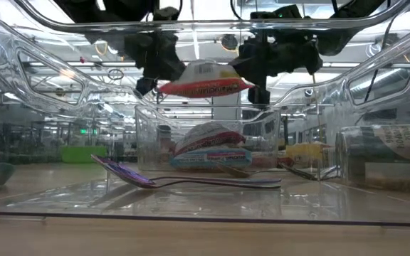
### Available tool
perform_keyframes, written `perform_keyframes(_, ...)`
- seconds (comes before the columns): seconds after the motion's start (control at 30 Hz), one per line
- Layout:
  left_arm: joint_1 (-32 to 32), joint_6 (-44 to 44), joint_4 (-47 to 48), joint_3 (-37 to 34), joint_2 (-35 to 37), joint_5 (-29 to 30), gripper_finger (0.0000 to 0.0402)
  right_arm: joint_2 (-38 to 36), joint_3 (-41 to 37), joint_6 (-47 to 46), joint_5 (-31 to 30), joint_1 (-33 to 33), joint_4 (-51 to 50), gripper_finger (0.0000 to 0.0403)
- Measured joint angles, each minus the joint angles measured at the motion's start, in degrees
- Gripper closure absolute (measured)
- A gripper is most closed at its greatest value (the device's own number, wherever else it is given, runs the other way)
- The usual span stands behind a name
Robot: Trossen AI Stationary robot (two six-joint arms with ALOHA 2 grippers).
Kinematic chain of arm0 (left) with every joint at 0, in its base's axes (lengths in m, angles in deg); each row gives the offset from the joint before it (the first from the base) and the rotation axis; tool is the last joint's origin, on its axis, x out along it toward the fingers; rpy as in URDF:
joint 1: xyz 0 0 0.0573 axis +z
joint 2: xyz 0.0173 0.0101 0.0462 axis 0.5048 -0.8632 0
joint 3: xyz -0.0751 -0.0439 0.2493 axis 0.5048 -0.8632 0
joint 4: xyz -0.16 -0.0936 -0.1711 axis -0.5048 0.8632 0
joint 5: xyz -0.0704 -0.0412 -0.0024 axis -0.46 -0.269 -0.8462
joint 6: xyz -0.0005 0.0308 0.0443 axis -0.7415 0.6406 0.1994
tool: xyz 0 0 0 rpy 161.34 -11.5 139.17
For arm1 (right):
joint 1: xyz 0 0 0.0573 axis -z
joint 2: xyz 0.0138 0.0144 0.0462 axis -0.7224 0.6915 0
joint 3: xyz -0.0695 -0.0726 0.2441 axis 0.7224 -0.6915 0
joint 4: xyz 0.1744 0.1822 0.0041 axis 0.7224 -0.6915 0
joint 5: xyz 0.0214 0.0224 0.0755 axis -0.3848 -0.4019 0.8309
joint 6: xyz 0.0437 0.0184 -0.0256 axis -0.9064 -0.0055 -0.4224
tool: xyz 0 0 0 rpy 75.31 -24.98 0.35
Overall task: Pick & Place Food Item
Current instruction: Put the orange noodle pack into the middle transparent bin
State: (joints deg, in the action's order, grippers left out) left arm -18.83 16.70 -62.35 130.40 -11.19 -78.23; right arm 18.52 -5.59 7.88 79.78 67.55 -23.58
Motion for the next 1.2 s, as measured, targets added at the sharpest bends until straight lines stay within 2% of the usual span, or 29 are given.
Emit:
perform_keyframes(0.2, 0.0, -0.9, -2.2, 0.0, -3.9, -0.2, 0.0367, 0.0, 0.0, 2.1, -1.8, 0.0, -3.9, 0.0403)
perform_keyframes(0.67, 0.1, -1.5, -2.4, 0.0, -5.2, -0.2, 0.0364, 0.1, 0.0, 5.4, -4.9, 0.1, -8.1, 0.0396)
perform_keyframes(0.8, 0.2, -1.8, -2.1, 0.0, -5.2, -0.2, 0.0364, 0.1, 0.0, 5.6, -5.0, 0.1, -8.2, 0.0372)
perform_keyframes(1.07, 1.3, -2.6, -2.0, 0.0, -5.2, -0.3, 0.0361, 0.1, 0.0, 5.5, -7.9, 0.1, -8.8, 0.0296)
perform_keyframes(1.2, 1.5, -2.9, -1.8, 0.1, -5.2, -0.8, 0.0335, 0.1, 0.0, 5.6, -7.9, 0.1, -8.8, 0.027)
